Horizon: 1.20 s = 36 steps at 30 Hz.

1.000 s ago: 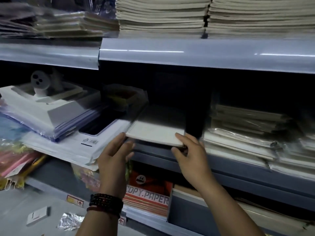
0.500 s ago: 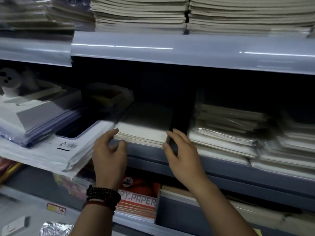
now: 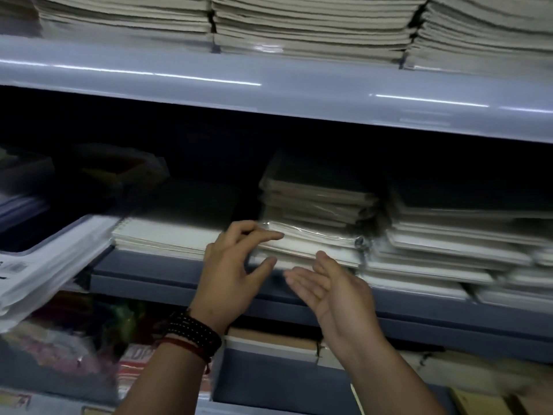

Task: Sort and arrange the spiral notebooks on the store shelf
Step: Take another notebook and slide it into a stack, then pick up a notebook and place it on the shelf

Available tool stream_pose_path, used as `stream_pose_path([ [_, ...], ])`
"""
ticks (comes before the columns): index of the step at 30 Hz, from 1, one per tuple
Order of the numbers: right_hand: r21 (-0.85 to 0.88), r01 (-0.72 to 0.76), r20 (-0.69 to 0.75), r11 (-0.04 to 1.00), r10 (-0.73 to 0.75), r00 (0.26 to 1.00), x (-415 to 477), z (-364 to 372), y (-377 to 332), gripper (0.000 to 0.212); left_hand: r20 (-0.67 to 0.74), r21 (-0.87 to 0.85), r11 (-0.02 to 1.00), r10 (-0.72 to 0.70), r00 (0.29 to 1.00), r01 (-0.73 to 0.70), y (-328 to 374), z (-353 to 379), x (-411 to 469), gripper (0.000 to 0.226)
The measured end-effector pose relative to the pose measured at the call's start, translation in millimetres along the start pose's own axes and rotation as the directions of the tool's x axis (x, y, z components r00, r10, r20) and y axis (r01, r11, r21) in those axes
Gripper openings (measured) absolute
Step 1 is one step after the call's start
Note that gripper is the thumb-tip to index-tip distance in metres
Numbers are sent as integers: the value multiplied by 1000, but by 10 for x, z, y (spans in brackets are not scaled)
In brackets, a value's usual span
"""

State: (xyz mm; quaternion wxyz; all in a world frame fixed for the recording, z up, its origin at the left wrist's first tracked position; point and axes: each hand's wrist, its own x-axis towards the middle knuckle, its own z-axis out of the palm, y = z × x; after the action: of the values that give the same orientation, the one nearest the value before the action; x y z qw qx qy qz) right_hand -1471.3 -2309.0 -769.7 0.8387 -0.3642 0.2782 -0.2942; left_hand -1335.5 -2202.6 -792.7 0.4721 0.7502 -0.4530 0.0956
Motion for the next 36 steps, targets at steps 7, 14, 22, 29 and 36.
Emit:
stream_pose_path([
  [7,148,-141,73,979,132,989,158,-40,-196,36,-30,-21,999,-31,999,30,-91,224,178,36],
  [14,65,-110,51,992,106,993,229,-56,-208,25,33,-51,993,-108,994,110,-111,231,239,49],
  [22,41,-109,106,993,104,989,-3,-200,-199,24,70,-75,992,-100,993,105,-112,188,251,61],
  [29,7,-139,155,990,137,978,-300,-353,-227,23,118,-140,990,41,992,-24,-85,122,220,55],
  [36,34,-176,63,984,174,983,-176,-614,-472,28,115,-168,986,37,993,-18,-99,138,195,57],
])
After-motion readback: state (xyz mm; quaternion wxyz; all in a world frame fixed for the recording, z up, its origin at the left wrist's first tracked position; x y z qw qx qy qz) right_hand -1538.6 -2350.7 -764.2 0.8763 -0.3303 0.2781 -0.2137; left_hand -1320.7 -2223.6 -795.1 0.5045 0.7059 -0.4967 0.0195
